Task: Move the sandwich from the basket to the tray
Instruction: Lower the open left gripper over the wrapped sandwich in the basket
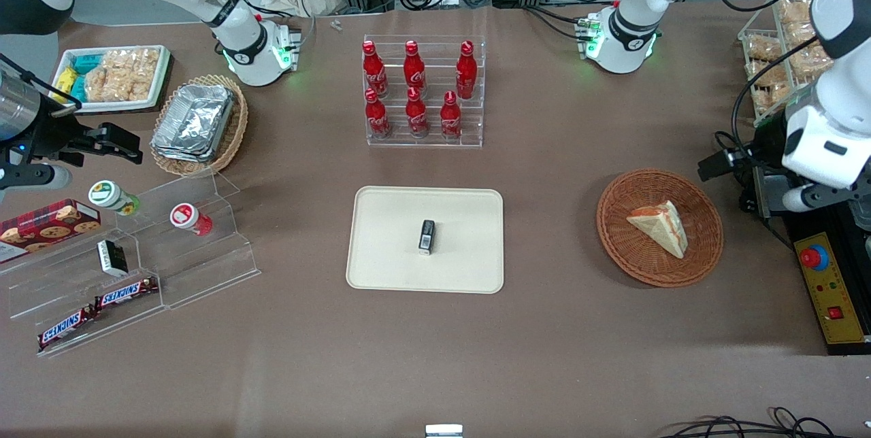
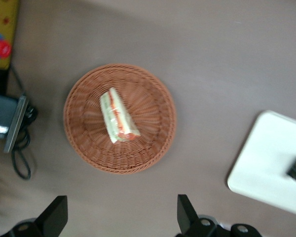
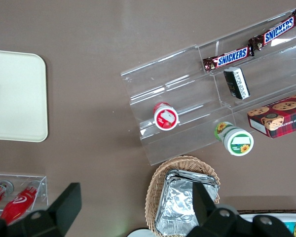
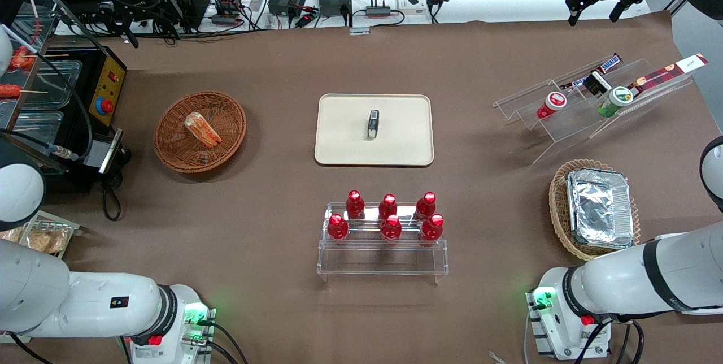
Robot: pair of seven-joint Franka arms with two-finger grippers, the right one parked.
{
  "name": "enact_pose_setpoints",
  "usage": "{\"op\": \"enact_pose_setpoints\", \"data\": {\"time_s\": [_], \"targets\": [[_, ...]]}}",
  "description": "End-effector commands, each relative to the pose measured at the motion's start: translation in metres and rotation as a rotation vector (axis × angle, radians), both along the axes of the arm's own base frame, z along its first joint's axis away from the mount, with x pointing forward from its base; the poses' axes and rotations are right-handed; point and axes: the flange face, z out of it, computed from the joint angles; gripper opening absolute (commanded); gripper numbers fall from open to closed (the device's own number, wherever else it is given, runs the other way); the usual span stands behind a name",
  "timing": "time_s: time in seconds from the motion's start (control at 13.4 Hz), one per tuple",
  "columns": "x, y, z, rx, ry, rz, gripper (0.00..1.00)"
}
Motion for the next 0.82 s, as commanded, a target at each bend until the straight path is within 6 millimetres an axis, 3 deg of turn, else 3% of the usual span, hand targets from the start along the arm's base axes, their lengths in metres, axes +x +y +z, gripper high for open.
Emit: {"op": "enact_pose_setpoints", "data": {"time_s": [0.0,0.15,0.45,0.74], "targets": [[0.016,0.004,-0.038,0.045,-0.008,0.199,1.00],[0.013,0.008,-0.076,0.037,-0.003,0.258,1.00],[0.008,0.035,-0.160,0.041,0.003,0.408,1.00],[-0.003,0.040,-0.234,0.040,-0.007,0.446,1.00]]}}
